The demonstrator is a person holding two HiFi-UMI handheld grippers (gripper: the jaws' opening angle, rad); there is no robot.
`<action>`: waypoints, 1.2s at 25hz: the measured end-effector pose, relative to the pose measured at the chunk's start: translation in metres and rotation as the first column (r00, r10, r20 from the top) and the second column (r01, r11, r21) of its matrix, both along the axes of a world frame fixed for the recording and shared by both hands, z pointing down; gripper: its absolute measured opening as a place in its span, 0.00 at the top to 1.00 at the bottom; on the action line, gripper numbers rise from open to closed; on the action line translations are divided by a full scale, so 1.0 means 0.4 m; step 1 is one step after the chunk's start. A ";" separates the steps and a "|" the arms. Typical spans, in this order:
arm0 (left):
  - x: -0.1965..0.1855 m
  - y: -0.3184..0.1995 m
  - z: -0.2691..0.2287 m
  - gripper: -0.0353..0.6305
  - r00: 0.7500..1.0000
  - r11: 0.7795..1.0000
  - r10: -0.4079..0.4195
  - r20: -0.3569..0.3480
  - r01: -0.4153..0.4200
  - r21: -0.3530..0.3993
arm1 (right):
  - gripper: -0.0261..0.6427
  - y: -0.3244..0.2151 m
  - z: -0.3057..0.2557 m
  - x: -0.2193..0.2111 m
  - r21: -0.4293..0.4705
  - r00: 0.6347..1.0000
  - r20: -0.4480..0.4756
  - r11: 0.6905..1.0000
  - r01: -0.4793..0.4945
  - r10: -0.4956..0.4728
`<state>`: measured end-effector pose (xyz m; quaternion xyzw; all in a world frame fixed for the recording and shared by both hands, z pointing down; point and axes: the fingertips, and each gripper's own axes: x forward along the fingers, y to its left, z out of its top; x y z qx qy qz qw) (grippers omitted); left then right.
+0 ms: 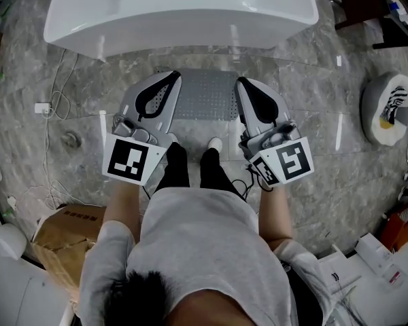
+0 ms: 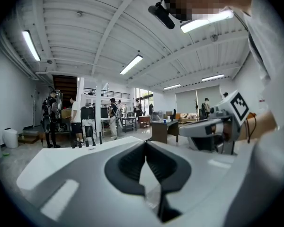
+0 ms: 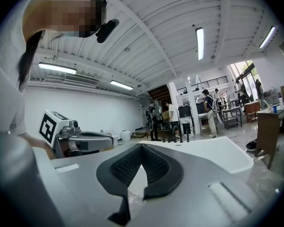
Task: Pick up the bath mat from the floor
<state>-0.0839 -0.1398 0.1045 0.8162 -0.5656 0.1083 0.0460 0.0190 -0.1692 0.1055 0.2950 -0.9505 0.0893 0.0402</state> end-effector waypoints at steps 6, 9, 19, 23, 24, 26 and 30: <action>-0.044 -0.007 0.064 0.95 1.000 0.999 0.007 -0.019 -0.008 -0.043 | 0.96 -0.011 0.064 -0.028 -0.037 0.999 -0.022 0.999 -0.026 0.025; -0.053 -0.008 0.099 0.95 1.000 0.998 0.012 -0.022 -0.013 -0.059 | 0.96 -0.011 0.098 -0.031 -0.054 0.999 -0.029 0.998 -0.038 0.036; -0.062 -0.021 0.230 0.95 0.999 0.992 0.020 -0.035 -0.025 -0.120 | 0.96 -0.027 0.224 -0.019 -0.109 0.996 -0.046 0.991 -0.078 0.073; -0.068 -0.019 0.289 0.95 0.999 0.990 0.013 -0.048 -0.020 -0.139 | 0.96 -0.029 0.282 -0.006 -0.123 0.994 -0.063 0.988 -0.098 0.090; -0.069 -0.019 0.304 0.95 0.999 0.989 0.013 -0.050 -0.020 -0.143 | 0.96 -0.030 0.295 -0.003 -0.125 0.993 -0.067 0.987 -0.102 0.094; -0.069 -0.020 0.336 0.95 0.999 0.988 0.015 -0.046 -0.021 -0.153 | 0.96 -0.033 0.324 0.002 -0.133 0.993 -0.071 0.985 -0.107 0.098; -0.069 -0.025 0.412 0.95 0.999 0.984 0.009 -0.042 -0.016 -0.178 | 0.96 -0.037 0.398 0.015 -0.154 0.991 -0.083 0.982 -0.112 0.100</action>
